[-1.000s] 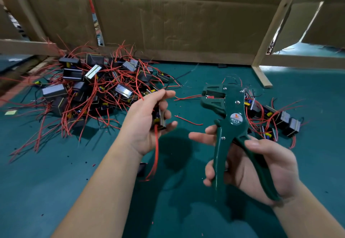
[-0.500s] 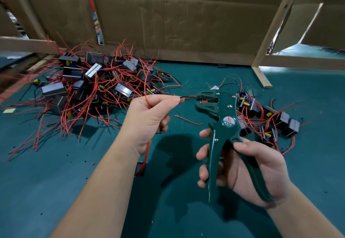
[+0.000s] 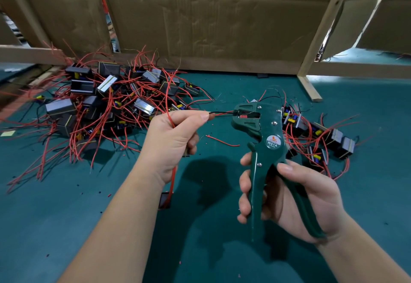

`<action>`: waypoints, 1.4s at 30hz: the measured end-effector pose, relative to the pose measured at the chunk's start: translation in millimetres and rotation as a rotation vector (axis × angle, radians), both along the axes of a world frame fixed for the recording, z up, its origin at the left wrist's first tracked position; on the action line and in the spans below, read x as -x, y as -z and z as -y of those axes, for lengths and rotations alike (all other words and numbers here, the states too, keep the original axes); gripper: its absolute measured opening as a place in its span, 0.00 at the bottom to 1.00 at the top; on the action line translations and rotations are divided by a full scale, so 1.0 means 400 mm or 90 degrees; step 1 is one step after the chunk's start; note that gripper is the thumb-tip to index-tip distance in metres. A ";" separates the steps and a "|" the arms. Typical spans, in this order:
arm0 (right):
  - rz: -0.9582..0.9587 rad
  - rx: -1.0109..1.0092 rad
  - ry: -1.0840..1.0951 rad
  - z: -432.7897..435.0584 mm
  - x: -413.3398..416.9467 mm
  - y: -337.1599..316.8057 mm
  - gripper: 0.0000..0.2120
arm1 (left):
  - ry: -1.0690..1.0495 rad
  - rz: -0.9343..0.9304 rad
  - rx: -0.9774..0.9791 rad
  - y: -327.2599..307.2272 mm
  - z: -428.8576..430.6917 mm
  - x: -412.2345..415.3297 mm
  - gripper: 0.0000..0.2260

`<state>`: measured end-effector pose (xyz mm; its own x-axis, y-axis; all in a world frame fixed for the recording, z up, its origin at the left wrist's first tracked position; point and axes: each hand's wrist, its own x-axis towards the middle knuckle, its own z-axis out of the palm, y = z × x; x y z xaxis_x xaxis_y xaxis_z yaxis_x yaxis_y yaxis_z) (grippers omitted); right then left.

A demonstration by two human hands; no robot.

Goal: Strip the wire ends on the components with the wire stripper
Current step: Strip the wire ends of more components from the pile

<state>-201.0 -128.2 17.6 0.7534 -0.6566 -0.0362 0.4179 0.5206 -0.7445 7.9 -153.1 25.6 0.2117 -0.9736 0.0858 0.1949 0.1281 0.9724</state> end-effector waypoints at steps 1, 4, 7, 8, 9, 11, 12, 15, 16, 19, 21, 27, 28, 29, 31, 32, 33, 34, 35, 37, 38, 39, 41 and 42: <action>0.001 0.000 0.004 0.000 0.000 -0.001 0.22 | 0.000 0.000 0.001 0.000 0.000 0.001 0.09; -0.015 0.002 0.029 -0.001 -0.003 -0.004 0.21 | 0.001 0.004 0.004 0.003 0.002 0.001 0.09; -0.061 -0.003 0.075 -0.003 -0.009 -0.004 0.22 | 0.008 0.019 0.005 0.005 0.003 -0.001 0.09; -0.082 -0.008 0.093 -0.005 -0.012 -0.004 0.23 | 0.011 0.023 0.004 0.005 0.001 -0.002 0.09; -0.100 -0.014 0.111 -0.006 -0.015 -0.005 0.23 | 0.013 0.028 0.003 0.004 0.000 -0.001 0.09; -0.133 -0.025 0.156 -0.007 -0.020 -0.006 0.22 | 0.011 0.038 0.004 0.002 -0.001 0.000 0.08; -0.153 -0.026 0.185 -0.006 -0.021 -0.007 0.20 | 0.013 0.044 0.010 -0.002 -0.002 0.002 0.08; -0.180 -0.032 0.241 0.003 -0.026 -0.006 0.18 | 0.075 0.008 -0.011 -0.014 0.000 0.005 0.15; -0.168 -0.047 0.252 0.007 -0.027 -0.004 0.19 | 0.105 -0.016 -0.027 -0.017 0.000 0.005 0.22; -0.094 -0.060 0.280 0.016 -0.021 0.006 0.20 | 0.105 0.017 -0.033 -0.016 0.000 0.003 0.29; -0.051 -0.045 0.278 0.018 -0.012 0.007 0.22 | 0.062 0.093 -0.034 -0.014 -0.001 0.001 0.28; 0.003 -0.049 0.109 0.018 0.008 -0.008 0.27 | 0.016 0.134 0.043 -0.001 0.002 -0.007 0.15; 0.000 -0.052 0.085 0.017 0.008 -0.010 0.27 | 0.010 0.142 0.054 0.000 0.004 -0.010 0.15; -0.003 -0.054 0.061 0.015 0.008 -0.010 0.27 | 0.003 0.145 0.064 0.001 0.005 -0.012 0.15; -0.003 -0.052 0.010 0.010 0.006 -0.009 0.27 | -0.007 0.137 0.084 0.004 0.005 -0.018 0.16; 0.002 -0.046 -0.016 0.008 0.005 -0.009 0.26 | -0.010 0.129 0.092 0.005 0.005 -0.021 0.17; 0.010 -0.040 -0.039 0.006 0.003 -0.008 0.25 | -0.011 0.120 0.097 0.007 0.006 -0.023 0.17; 0.018 -0.034 -0.058 0.004 0.002 -0.009 0.24 | -0.011 0.114 0.100 0.008 0.007 -0.025 0.18; 0.025 -0.029 -0.071 0.002 0.000 -0.009 0.23 | -0.010 0.111 0.100 0.011 0.010 -0.026 0.18; 0.032 -0.027 -0.085 0.001 -0.001 -0.008 0.22 | -0.012 0.103 0.092 0.014 0.014 -0.025 0.16; 0.035 -0.027 -0.086 0.001 -0.001 -0.007 0.22 | -0.017 0.095 0.088 0.015 0.015 -0.024 0.16; 0.041 -0.028 -0.084 0.002 -0.002 -0.006 0.22 | -0.023 0.083 0.087 0.015 0.016 -0.023 0.16; 0.069 -0.040 -0.073 0.003 -0.003 -0.003 0.22 | -0.039 0.054 0.090 0.013 0.015 -0.022 0.16; 0.091 -0.049 -0.069 0.003 -0.002 -0.003 0.22 | -0.047 0.035 0.090 0.009 0.014 -0.021 0.14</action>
